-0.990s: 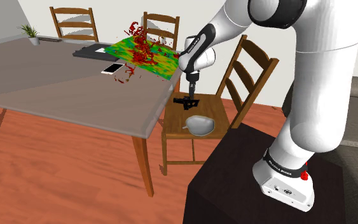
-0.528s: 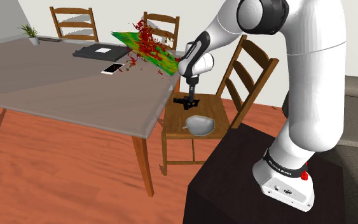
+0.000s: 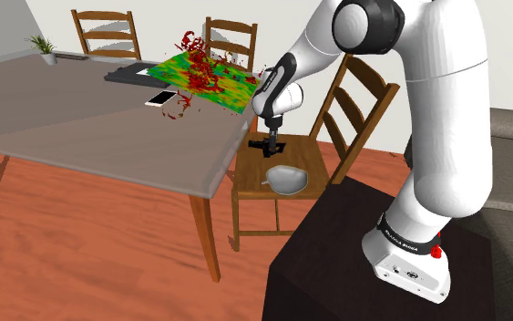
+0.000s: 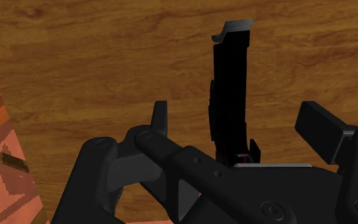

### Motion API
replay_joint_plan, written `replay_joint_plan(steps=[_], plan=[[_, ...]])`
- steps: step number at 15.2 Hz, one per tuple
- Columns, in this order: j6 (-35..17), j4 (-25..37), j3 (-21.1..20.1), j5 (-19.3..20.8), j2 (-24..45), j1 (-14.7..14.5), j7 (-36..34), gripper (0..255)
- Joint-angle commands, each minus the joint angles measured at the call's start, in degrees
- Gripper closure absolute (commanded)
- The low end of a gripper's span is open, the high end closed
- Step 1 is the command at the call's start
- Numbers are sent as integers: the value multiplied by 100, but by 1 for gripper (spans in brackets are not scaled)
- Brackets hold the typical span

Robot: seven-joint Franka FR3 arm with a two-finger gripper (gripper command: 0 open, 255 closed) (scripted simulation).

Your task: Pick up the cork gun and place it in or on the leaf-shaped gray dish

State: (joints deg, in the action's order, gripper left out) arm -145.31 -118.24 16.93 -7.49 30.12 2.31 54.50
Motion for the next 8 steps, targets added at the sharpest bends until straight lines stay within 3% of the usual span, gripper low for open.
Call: replay_joint_plan(steps=[1, 2, 8], plan=[[-1, 1, -1, 0, 2, 0, 0, 0], [-1, 1, -1, -1, 2, 0, 0, 255], [2, 5, -1, 0, 3, -1, -2, 255]])
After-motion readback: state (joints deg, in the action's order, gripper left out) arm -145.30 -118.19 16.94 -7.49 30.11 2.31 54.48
